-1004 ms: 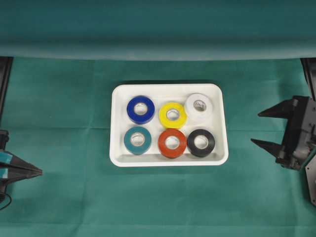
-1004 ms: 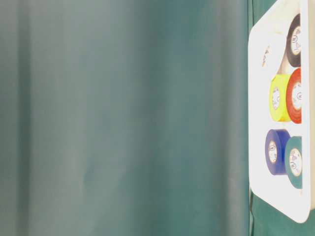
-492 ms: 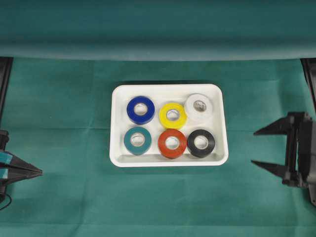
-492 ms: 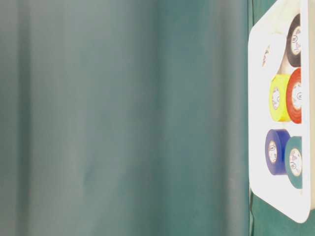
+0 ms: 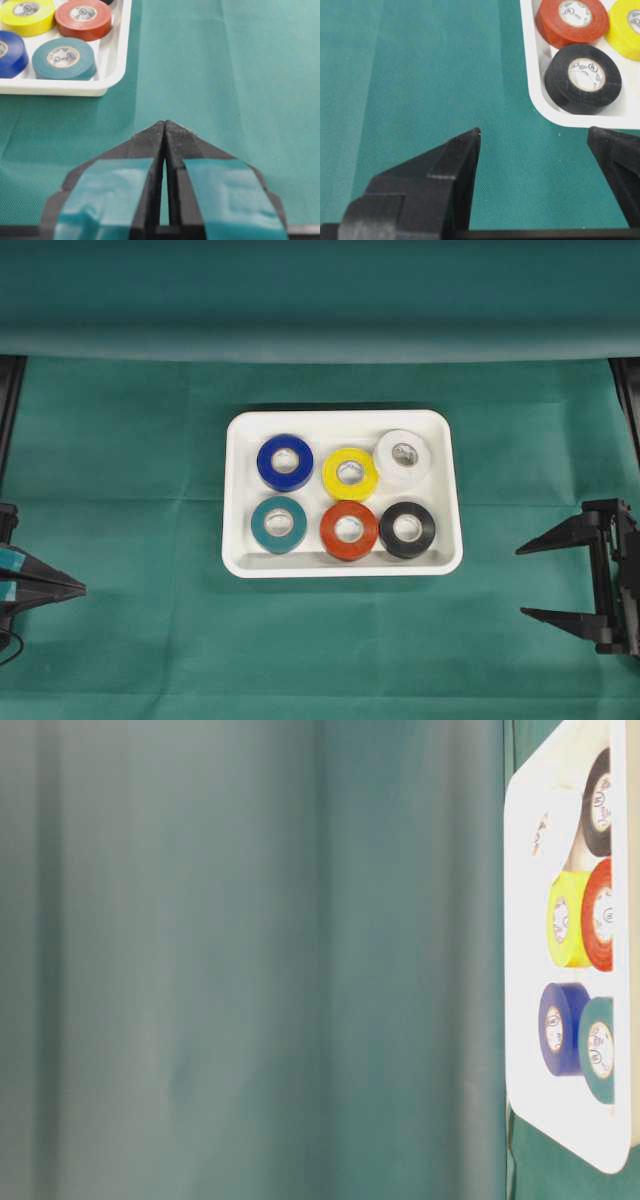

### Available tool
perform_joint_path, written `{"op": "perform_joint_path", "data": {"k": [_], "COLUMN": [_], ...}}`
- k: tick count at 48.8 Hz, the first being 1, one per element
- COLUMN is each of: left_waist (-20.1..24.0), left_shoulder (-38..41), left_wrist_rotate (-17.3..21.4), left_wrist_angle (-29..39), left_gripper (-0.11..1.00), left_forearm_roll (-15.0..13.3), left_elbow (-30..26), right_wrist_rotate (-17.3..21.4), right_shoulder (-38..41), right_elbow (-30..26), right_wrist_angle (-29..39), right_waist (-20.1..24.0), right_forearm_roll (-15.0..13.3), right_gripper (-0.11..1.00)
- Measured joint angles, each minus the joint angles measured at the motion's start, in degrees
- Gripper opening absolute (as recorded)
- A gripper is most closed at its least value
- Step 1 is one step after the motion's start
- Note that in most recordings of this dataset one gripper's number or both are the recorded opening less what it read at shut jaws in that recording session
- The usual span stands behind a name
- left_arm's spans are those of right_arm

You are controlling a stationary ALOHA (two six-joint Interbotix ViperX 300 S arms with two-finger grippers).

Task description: Put the tape into the white case with the right arm.

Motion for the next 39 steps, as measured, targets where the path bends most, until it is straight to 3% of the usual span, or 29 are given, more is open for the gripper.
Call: {"op": "perform_joint_path", "data": {"k": [16,39], "left_waist": [0.0,0.0], "left_shoulder": [0.0,0.0], "left_wrist_rotate": [0.0,0.0], "left_wrist_angle": [0.1,0.1], "left_gripper": [0.00,0.00], "left_forearm_roll": [0.0,0.0], "left_elbow": [0.0,0.0], "right_wrist_rotate": [0.0,0.0], "right_shoulder": [-1.4,-13.4], "right_elbow": [0.0,3.9], "right_wrist_angle": [0.0,-0.1], "right_waist": [0.0,0.0], "right_forearm_roll": [0.0,0.0], "right_gripper": [0.63,0.63]}}
